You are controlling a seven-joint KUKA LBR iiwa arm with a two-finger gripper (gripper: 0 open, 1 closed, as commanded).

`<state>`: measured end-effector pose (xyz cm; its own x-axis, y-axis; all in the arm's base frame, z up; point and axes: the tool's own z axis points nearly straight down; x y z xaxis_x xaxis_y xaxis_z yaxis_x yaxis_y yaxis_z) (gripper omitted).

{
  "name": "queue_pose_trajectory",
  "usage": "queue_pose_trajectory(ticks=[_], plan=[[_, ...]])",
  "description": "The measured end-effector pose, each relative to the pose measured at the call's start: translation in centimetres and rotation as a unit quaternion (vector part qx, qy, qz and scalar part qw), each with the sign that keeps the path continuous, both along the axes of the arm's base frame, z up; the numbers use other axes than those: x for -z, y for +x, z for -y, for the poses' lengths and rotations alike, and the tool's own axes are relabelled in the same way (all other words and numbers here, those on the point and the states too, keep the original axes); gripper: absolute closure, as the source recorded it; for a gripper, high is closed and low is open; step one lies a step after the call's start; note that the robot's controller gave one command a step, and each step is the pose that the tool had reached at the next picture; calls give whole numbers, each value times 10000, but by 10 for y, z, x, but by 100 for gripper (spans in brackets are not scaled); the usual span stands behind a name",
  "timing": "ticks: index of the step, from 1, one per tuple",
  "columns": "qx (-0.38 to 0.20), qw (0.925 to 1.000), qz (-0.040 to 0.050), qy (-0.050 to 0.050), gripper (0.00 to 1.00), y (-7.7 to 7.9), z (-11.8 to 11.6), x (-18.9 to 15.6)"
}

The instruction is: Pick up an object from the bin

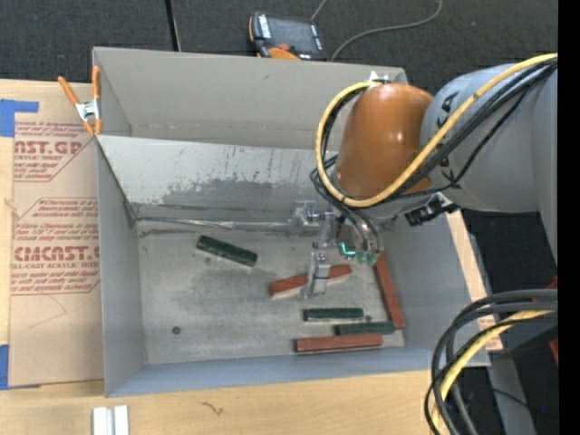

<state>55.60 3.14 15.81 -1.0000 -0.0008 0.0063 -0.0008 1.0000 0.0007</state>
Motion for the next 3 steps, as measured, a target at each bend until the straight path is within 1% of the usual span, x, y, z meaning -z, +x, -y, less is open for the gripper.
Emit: queue_pose_trajectory(ticks=[1,2,3], plan=[[-70,10000,5,-5,0,1,28,93],[-77,10000,40,-1,100,3,27,88],[-357,9993,82,-6,100,-7,37,-46]])
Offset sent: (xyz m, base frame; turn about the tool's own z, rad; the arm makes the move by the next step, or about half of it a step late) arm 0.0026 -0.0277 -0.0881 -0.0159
